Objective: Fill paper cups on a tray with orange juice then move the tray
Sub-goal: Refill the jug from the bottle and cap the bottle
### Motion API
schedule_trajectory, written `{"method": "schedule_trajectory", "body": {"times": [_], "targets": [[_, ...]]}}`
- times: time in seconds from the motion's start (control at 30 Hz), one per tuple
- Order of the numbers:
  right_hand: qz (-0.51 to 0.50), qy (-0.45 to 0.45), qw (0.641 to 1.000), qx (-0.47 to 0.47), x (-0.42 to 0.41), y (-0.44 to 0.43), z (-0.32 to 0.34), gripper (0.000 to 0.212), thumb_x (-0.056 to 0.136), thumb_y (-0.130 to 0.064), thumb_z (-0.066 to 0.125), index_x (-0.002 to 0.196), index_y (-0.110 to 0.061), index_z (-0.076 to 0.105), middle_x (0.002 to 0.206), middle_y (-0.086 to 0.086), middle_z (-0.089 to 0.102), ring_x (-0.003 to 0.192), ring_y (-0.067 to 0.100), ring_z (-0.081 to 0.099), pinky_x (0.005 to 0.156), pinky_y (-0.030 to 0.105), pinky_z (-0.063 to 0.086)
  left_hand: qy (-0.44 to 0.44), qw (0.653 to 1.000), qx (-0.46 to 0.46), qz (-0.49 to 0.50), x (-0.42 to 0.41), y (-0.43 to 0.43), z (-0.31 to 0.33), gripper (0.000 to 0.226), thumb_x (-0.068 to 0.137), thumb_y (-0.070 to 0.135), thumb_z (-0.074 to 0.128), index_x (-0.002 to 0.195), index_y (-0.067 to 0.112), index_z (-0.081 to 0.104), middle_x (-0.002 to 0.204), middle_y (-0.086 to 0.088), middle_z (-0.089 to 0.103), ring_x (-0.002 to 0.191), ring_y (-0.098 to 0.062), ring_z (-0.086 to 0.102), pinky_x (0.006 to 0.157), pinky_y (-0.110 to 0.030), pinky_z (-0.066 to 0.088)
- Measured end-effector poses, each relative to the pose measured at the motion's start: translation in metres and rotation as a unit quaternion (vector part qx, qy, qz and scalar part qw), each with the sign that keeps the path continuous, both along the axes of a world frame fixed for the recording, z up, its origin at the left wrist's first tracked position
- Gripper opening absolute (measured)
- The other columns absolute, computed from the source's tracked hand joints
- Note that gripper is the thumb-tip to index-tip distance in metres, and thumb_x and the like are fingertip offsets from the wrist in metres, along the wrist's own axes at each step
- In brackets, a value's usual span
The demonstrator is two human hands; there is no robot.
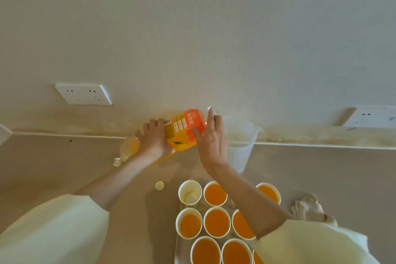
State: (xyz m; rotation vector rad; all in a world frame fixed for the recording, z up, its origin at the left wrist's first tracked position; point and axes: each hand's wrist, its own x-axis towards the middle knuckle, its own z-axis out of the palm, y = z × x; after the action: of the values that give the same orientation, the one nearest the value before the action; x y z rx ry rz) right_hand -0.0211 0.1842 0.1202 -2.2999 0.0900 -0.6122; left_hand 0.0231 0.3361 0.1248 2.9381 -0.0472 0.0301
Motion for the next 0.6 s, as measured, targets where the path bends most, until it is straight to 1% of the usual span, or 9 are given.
{"method": "schedule_trajectory", "body": {"times": [0.03, 0.1, 0.2, 0.33, 0.4, 0.43, 0.5, 0.53, 0.6], "targets": [[0.008, 0.009, 1.000, 0.000, 0.000, 0.002, 0.002, 0.072, 0.092, -0.027, 0.063, 0.149, -0.003, 0.026, 0.132, 0.016, 0.043, 0.116, 0.030, 0.048, 0.087, 0.034, 0.047, -0.004, 1.000, 0.017, -0.005, -0.001, -0.001, 0.001, 0.088, 0.059, 0.036, 0.083, 0.132, 0.017, 0.036, 0.130, -0.006, 0.039, 0.125, -0.030, 0.035, 0.102, -0.048, 0.030], [0.010, 0.003, 1.000, 0.000, -0.002, 0.005, 0.007, 0.078, 0.089, -0.028, 0.067, 0.149, -0.001, 0.025, 0.135, 0.017, 0.039, 0.121, 0.029, 0.042, 0.095, 0.033, 0.042, -0.010, 1.000, 0.028, -0.008, -0.003, -0.003, 0.002, 0.087, 0.059, 0.036, 0.082, 0.130, 0.017, 0.036, 0.130, -0.006, 0.039, 0.124, -0.030, 0.036, 0.101, -0.048, 0.029], [0.001, 0.015, 0.999, -0.029, -0.002, 0.008, 0.012, 0.083, 0.086, -0.034, 0.070, 0.147, 0.003, 0.028, 0.142, 0.021, 0.040, 0.127, 0.037, 0.039, 0.107, 0.043, 0.036, -0.018, 0.999, 0.038, -0.004, -0.005, -0.002, 0.001, 0.084, 0.061, 0.036, 0.080, 0.130, 0.016, 0.036, 0.129, -0.006, 0.039, 0.123, -0.030, 0.036, 0.100, -0.049, 0.028], [0.004, 0.047, 0.997, -0.059, -0.005, 0.006, 0.011, 0.091, 0.087, -0.048, 0.064, 0.151, -0.001, 0.019, 0.151, 0.016, 0.035, 0.134, 0.037, 0.032, 0.112, 0.041, 0.027, -0.030, 0.998, 0.059, -0.007, -0.010, -0.005, 0.002, 0.074, 0.066, 0.037, 0.074, 0.127, 0.015, 0.038, 0.125, -0.007, 0.040, 0.120, -0.031, 0.036, 0.099, -0.050, 0.028], [0.011, 0.071, 0.995, -0.071, -0.005, 0.004, 0.008, 0.093, 0.086, -0.053, 0.063, 0.153, -0.009, 0.016, 0.153, 0.013, 0.031, 0.138, 0.034, 0.027, 0.113, 0.040, 0.025, -0.025, 0.997, 0.078, -0.004, -0.010, -0.007, 0.004, 0.073, 0.066, 0.033, 0.074, 0.127, 0.015, 0.038, 0.126, -0.007, 0.040, 0.120, -0.031, 0.036, 0.099, -0.050, 0.028], [0.014, 0.074, 0.994, -0.077, -0.006, 0.004, 0.007, 0.092, 0.083, -0.054, 0.065, 0.153, -0.014, 0.020, 0.152, 0.014, 0.031, 0.136, 0.035, 0.028, 0.111, 0.041, 0.027, -0.026, 0.996, 0.088, -0.005, -0.011, -0.008, 0.006, 0.071, 0.066, 0.030, 0.073, 0.127, 0.015, 0.038, 0.125, -0.007, 0.040, 0.120, -0.031, 0.037, 0.099, -0.050, 0.029], [0.012, 0.056, 0.993, -0.099, -0.007, 0.004, 0.006, 0.086, 0.077, -0.056, 0.070, 0.148, -0.022, 0.035, 0.148, 0.016, 0.036, 0.128, 0.036, 0.035, 0.103, 0.044, 0.036, -0.029, 0.995, 0.095, -0.008, -0.011, -0.009, 0.009, 0.069, 0.067, 0.028, 0.073, 0.126, 0.014, 0.039, 0.124, -0.008, 0.040, 0.119, -0.032, 0.037, 0.098, -0.051, 0.029], [0.007, 0.051, 0.993, -0.106, -0.007, 0.005, 0.006, 0.083, 0.074, -0.057, 0.072, 0.145, -0.023, 0.042, 0.145, 0.016, 0.039, 0.125, 0.036, 0.037, 0.099, 0.045, 0.039, -0.024, 0.995, 0.095, -0.008, -0.011, -0.010, 0.012, 0.069, 0.067, 0.028, 0.073, 0.125, 0.014, 0.039, 0.124, -0.008, 0.040, 0.119, -0.032, 0.037, 0.099, -0.052, 0.029], [0.002, 0.052, 0.993, -0.104, -0.005, 0.005, 0.006, 0.084, 0.070, -0.060, 0.074, 0.141, -0.024, 0.048, 0.142, 0.017, 0.042, 0.123, 0.036, 0.039, 0.096, 0.045, 0.039, -0.011, 0.995, 0.095, -0.005, -0.011, -0.012, 0.017, 0.071, 0.067, 0.029, 0.075, 0.125, 0.013, 0.038, 0.126, -0.009, 0.039, 0.121, -0.033, 0.035, 0.100, -0.053, 0.028]]}}
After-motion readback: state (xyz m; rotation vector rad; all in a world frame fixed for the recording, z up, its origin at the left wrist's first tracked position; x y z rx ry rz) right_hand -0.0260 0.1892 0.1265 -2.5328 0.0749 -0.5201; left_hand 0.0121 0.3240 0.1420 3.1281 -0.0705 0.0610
